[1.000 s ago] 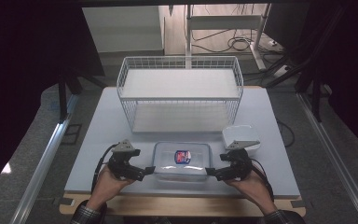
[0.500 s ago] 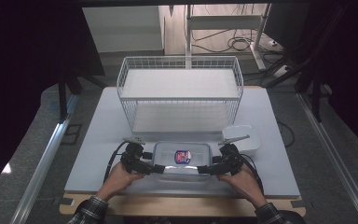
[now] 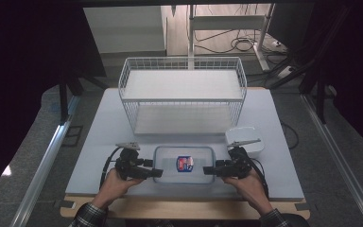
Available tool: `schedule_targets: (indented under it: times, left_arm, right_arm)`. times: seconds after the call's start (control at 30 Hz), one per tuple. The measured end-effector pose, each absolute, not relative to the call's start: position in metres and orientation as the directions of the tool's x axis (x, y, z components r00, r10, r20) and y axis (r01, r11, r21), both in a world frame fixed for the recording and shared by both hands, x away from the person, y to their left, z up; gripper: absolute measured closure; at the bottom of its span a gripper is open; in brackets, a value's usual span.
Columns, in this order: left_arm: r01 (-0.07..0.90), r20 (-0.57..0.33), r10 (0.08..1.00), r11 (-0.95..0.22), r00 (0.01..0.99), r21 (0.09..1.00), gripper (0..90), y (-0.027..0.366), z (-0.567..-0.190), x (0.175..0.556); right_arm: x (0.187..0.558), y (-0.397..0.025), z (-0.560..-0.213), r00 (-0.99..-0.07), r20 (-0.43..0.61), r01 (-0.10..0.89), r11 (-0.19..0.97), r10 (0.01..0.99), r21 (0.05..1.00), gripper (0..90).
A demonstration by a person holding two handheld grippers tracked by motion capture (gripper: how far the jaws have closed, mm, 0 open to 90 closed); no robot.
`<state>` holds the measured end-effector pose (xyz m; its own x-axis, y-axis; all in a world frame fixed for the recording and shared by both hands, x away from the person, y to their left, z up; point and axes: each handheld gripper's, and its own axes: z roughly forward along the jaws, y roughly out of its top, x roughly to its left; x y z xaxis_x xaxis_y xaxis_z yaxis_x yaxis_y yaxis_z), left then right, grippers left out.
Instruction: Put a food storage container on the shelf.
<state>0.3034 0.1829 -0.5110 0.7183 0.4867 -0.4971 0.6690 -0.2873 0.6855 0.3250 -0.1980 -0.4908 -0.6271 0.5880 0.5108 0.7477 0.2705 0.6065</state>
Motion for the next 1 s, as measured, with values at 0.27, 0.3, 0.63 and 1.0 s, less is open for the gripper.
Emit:
schedule_targets:
  times: [0.27, 0.3, 0.63, 1.0]
  left_arm:
    - [0.674, -0.523, 0.482, -0.217, 0.703, 0.706, 51.0, 0.190, -0.510, 0.287]
    - [0.674, -0.523, 0.482, -0.217, 0.703, 0.706, 51.7, 0.190, -0.510, 0.287]
    - [0.690, -0.522, 0.530, -0.180, 0.669, 0.701, 53.9, 0.186, -0.504, 0.284]
    - [0.664, -0.490, 0.560, -0.151, 0.668, 0.732, 53.4, 0.187, -0.481, 0.292]
  right_arm:
    - [0.316, -0.215, -0.488, -0.604, 0.592, 0.770, 0.199, 0.534, 0.606, 51.6]
    - [0.316, -0.215, -0.488, -0.604, 0.592, 0.770, 0.199, 0.534, 0.606, 51.6]
    - [0.305, -0.212, -0.483, -0.620, 0.543, 0.742, 0.198, 0.567, 0.640, 52.2]
    - [0.311, -0.207, -0.463, -0.667, 0.474, 0.674, 0.196, 0.575, 0.712, 52.0]
